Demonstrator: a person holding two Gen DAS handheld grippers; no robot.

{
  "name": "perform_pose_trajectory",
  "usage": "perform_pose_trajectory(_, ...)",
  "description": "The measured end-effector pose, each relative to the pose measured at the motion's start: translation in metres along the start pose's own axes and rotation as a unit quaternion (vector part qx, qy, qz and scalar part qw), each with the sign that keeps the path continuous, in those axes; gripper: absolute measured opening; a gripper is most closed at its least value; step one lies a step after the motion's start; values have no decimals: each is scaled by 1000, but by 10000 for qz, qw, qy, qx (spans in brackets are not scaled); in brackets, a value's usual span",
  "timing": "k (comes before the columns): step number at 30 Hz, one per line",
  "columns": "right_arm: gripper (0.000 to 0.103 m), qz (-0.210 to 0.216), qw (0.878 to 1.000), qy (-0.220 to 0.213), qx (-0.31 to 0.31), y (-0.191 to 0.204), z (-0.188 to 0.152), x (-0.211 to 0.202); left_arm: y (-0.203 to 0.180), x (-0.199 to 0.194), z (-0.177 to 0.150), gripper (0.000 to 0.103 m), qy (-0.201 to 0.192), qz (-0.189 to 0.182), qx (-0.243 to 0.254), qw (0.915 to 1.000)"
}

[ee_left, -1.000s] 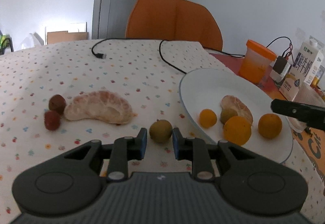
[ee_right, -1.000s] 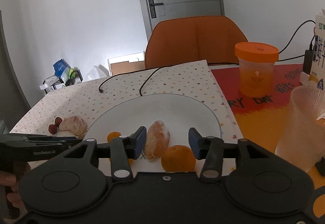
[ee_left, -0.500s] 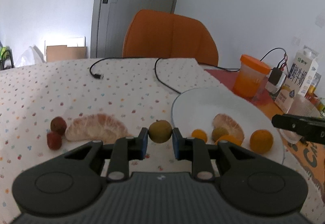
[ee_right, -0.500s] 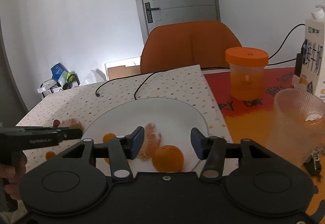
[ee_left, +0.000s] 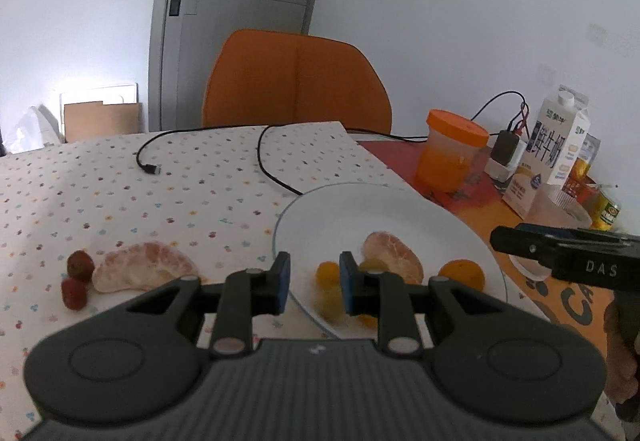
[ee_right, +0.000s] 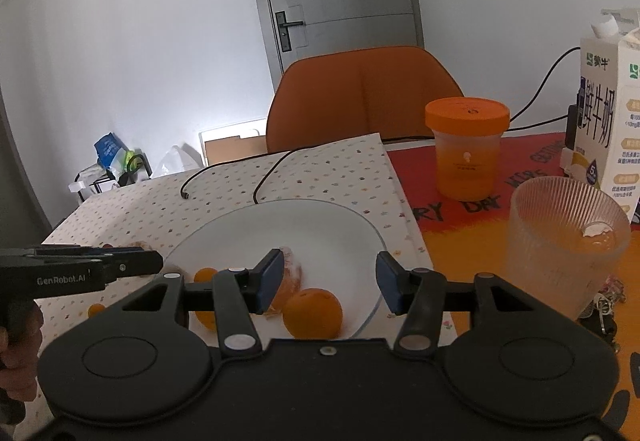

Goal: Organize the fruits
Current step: 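Lower the plum onto the plate and open the left tool, then move both open tools back toward the remaining fruit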

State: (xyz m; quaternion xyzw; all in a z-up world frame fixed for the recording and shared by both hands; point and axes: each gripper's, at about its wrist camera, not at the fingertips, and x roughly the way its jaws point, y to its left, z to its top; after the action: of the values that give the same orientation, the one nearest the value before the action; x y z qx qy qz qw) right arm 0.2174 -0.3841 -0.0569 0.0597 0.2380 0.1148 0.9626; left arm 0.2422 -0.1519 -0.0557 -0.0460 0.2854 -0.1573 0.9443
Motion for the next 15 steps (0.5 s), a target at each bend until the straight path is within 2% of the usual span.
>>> perform_pose_trajectory(3,53,27,10000,-2,5,2,1,0,6,-5,1,24,0,74,-62,10000)
perform_pose_trajectory(6,55,66,10000,3,-6,7,0,1,15,-9,1,31,-26,164,-140,9998)
perform_pose_trajectory(10,56,134,9999,28,-52,16,0,2,27,-19,1,47,-112,339,-202,9992)
perform_pose_trajectory(15,62,218,9997,43,-109,28,0,4,42,-32,0,65,-230,547,-229,9980)
